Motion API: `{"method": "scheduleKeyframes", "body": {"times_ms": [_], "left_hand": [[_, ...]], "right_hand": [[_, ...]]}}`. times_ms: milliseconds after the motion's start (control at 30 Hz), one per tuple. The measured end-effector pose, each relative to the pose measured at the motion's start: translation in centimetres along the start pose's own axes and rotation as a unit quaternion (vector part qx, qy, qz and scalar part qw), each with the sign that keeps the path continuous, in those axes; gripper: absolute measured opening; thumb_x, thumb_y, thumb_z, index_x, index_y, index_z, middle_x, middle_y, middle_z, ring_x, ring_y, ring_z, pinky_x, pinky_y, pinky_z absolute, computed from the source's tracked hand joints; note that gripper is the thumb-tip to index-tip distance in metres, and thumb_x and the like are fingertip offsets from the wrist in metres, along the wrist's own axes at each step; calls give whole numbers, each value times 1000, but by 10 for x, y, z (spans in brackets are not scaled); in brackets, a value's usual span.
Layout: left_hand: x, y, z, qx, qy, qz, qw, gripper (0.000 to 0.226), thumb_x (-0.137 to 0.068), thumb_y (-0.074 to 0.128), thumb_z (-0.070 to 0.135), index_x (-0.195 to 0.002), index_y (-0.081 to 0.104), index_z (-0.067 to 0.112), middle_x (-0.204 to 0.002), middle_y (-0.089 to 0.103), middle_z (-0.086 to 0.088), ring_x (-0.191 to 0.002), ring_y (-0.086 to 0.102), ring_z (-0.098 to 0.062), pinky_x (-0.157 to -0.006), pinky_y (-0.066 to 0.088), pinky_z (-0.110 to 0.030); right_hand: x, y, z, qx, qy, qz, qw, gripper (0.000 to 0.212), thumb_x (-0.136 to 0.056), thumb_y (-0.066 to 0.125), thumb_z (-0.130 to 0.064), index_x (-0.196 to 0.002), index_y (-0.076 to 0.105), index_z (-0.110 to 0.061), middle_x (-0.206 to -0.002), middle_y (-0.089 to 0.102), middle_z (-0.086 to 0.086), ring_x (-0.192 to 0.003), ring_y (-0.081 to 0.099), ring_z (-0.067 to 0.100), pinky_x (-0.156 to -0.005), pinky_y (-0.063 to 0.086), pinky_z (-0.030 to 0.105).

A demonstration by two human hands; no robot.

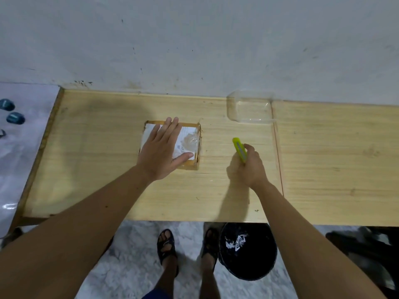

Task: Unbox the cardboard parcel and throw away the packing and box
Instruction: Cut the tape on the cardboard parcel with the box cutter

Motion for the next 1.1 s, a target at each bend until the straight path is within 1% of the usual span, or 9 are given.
{"method": "scheduleKeyframes", "body": {"times_ms": [100, 133, 200, 267, 400, 600, 800, 967, 1100], "left_hand": [[-2, 0, 1, -4, -3, 8, 1000, 96, -97, 32, 76, -161, 25, 4, -172, 20, -12, -161, 13, -27, -128, 19, -51], [-4, -1, 2, -1, -10, 8, 1000, 96, -97, 33, 75, -160, 26, 4, -172, 20, -12, -161, 13, -27, -129, 17, -50], [-11, -2, 3, 10, -29, 12, 999, 95, -97, 35, 74, -160, 27, 5, -172, 20, -12, -161, 12, -26, -130, 14, -47], [-18, -1, 5, 19, -40, 11, 999, 94, -97, 33, 75, -161, 26, 5, -172, 19, -12, -161, 10, -25, -131, 10, -46], [-22, 3, 5, 26, -40, 0, 999, 96, -97, 24, 76, -163, 20, 5, -173, 12, -12, -162, 4, -25, -131, 4, -45], [-21, 7, 1, 75, -18, -32, 996, 101, -95, 27, 75, -164, 11, 3, -174, 2, -12, -161, -5, -26, -131, 3, -50], [-19, 9, -1, 115, -4, -65, 991, 103, -92, 28, 74, -164, 5, 4, -174, -7, -10, -161, -13, -25, -131, -2, -48], [-19, 12, -3, 143, 7, -95, 985, 109, -89, 31, 78, -165, -1, 7, -173, -14, -7, -159, -20, -21, -130, -9, -43], [-21, 16, -5, 159, 19, -123, 979, 113, -90, 46, 76, -164, -5, 8, -172, -20, -5, -157, -26, -18, -128, -15, -40]], "right_hand": [[3, 6, -13, -82, 3, -37, 996, 77, -87, 57, 6, -154, 34, -21, -120, 59, 11, -108, 59, 33, -85, 49, 37], [5, 8, -19, -126, 11, -54, 991, 80, -84, 58, 10, -152, 37, -24, -113, 60, 7, -101, 61, 30, -81, 53, 38], [8, 11, -34, -227, 19, -80, 970, 80, -83, 55, 17, -150, 43, -26, -104, 62, 7, -85, 61, 24, -70, 57, 30], [10, 12, -48, -290, 17, -97, 952, 77, -87, 49, 18, -151, 45, -24, -105, 64, 10, -74, 56, 22, -61, 53, 23], [17, 10, -67, -352, -5, -129, 927, 73, -96, 47, 17, -155, 42, -26, -107, 61, 9, -73, 55, 23, -65, 53, 26], [27, 3, -72, -325, -34, -94, 940, 57, -104, 48, 3, -147, 49, -35, -88, 56, 6, -54, 47, 18, -54, 44, 22], [33, 9, -65, -283, -11, -71, 956, 48, -105, 54, -11, -147, 56, -34, -78, 59, -2, -53, 42, 18, -52, 41, 25], [31, 0, -72, -239, -36, -24, 970, 44, -103, 58, -17, -141, 61, -37, -75, 64, -12, -49, 51, 0, -65, 45, 27], [34, -8, -75, -224, -48, 22, 973, 39, -102, 61, -21, -139, 65, -33, -80, 65, -16, -54, 56, -3, -72, 48, 26]]}}
Point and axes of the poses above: each hand's wrist, its own x-axis away from the middle knuckle, its own y-axis out of the palm, z = x × y, the point moved 10 cm from there along -x, towards the middle knuckle
